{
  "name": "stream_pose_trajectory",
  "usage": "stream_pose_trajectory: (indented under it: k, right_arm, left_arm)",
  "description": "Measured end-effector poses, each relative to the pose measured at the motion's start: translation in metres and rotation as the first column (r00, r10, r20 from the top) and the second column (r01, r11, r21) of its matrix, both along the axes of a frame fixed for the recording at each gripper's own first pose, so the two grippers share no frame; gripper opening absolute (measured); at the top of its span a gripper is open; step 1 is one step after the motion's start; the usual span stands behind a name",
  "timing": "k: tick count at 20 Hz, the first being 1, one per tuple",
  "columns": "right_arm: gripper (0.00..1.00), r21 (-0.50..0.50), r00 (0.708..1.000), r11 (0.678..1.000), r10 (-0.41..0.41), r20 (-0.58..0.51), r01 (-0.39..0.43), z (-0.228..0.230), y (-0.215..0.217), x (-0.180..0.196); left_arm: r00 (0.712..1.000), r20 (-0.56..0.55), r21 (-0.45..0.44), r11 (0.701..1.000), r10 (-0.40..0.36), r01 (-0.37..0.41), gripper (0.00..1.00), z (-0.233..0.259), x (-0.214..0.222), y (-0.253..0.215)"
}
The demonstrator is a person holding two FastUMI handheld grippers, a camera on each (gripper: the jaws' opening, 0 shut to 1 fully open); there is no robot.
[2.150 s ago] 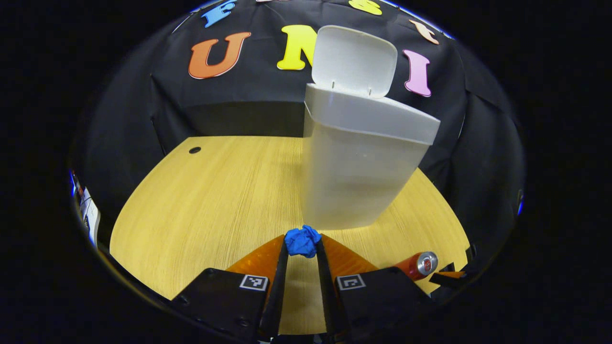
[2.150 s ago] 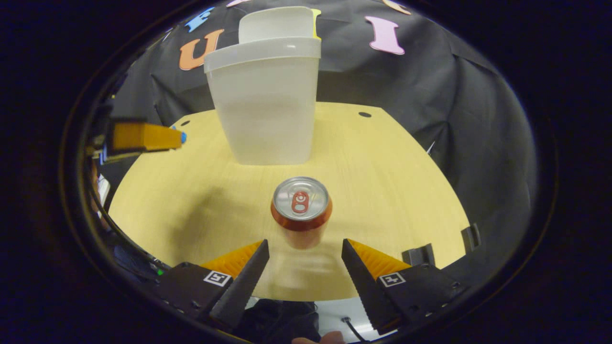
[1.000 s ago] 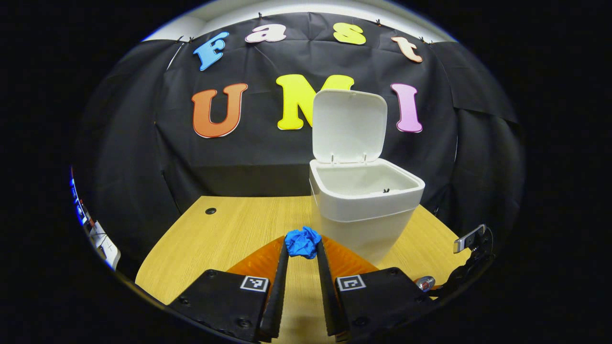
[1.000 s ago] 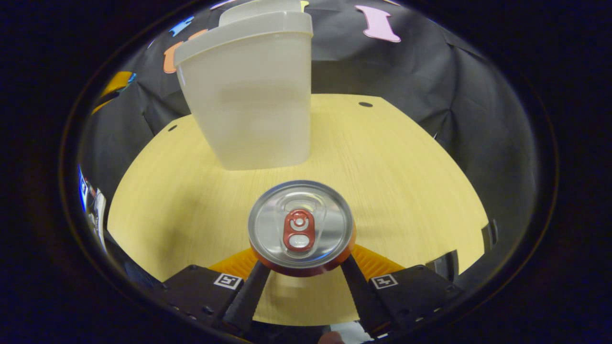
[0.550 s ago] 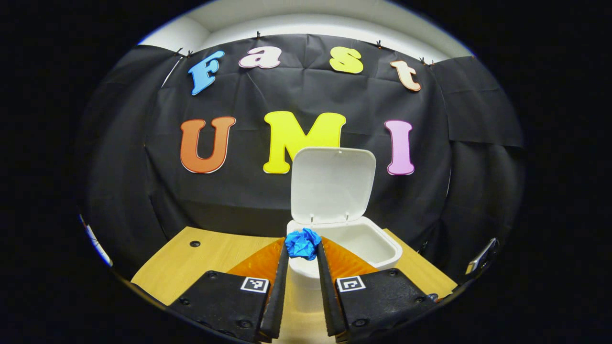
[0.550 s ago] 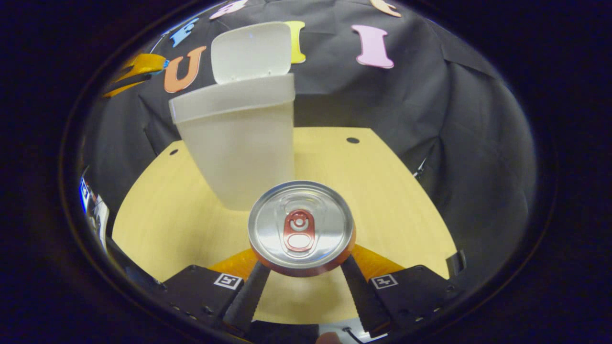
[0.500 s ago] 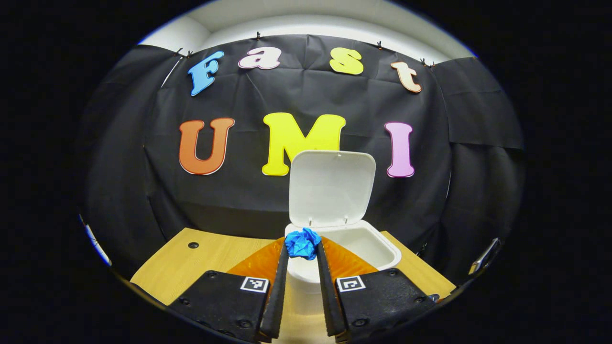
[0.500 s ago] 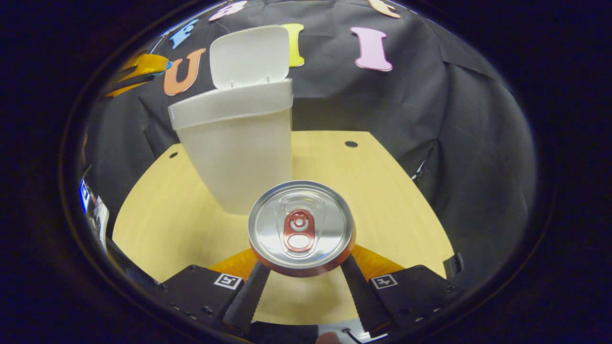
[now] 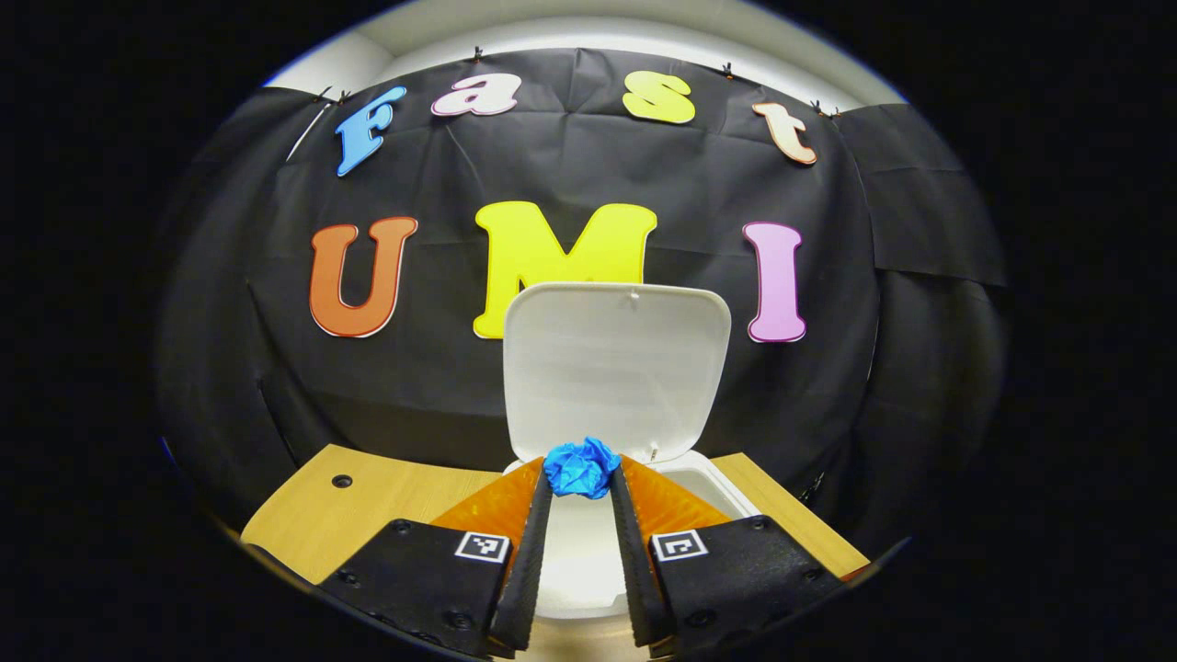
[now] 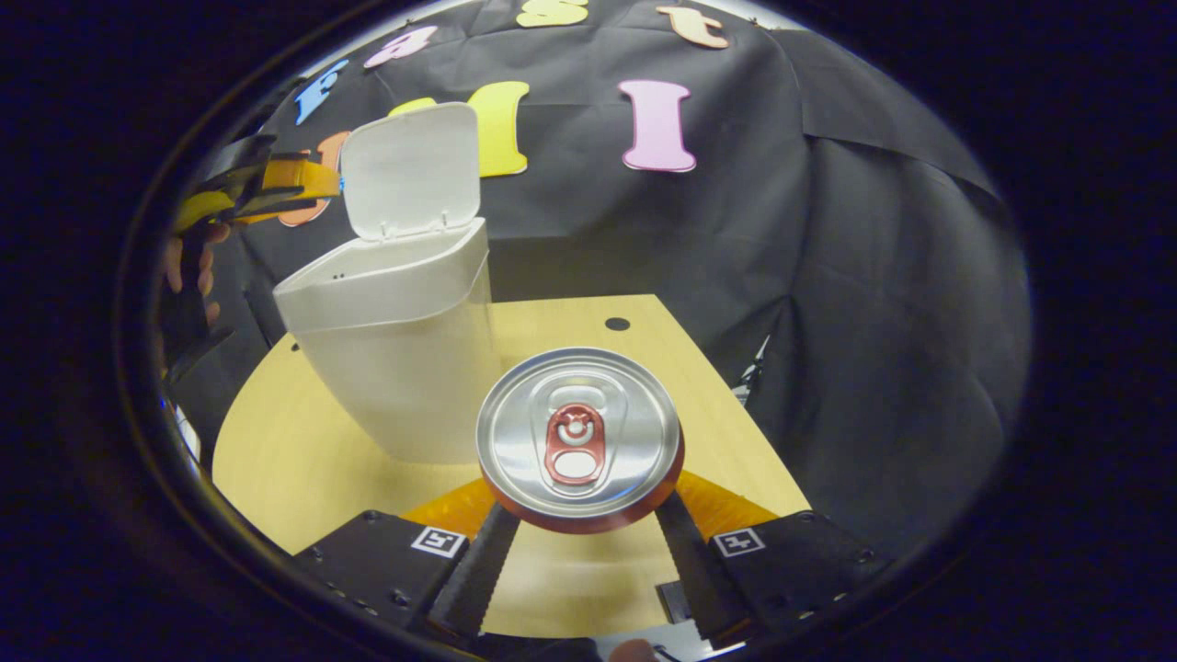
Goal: Press the lid of the desktop garbage bin to open it, pick up the crumpled paper on the desktop and throw it into the bin, then pick up the pop can on the desktop and drop it into the bin, and finally close the garbage bin lid.
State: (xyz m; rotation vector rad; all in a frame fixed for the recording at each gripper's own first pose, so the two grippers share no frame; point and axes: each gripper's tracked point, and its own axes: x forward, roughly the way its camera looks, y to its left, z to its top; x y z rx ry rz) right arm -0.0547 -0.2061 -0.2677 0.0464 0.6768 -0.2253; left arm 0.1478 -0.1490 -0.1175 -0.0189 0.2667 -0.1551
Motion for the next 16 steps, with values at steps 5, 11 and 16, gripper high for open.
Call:
stream_pose_trajectory:
  k: [5, 11, 16]
  right_arm:
    - [0.82, 0.012, 1.0, 1.0, -0.002, -0.012, 0.002, -0.004, -0.002, 0.008]
    - [0.82, -0.01, 0.999, 0.999, 0.05, 0.02, -0.05, 0.013, 0.016, 0.024]
    - [0.82, -0.024, 0.993, 0.994, 0.112, 0.026, -0.111, 0.031, 0.028, 0.038]
  left_arm:
    - [0.999, -0.035, 0.023, 1.0, -0.004, 0.005, 0.66, -0.012, 0.003, 0.0]
    - [1.0, -0.013, 0.025, 1.0, -0.004, 0.004, 1.0, -0.005, -0.001, 0.01]
    - [1.0, -0.026, 0.018, 1.0, 0.009, -0.009, 1.0, -0.006, -0.017, 0.032]
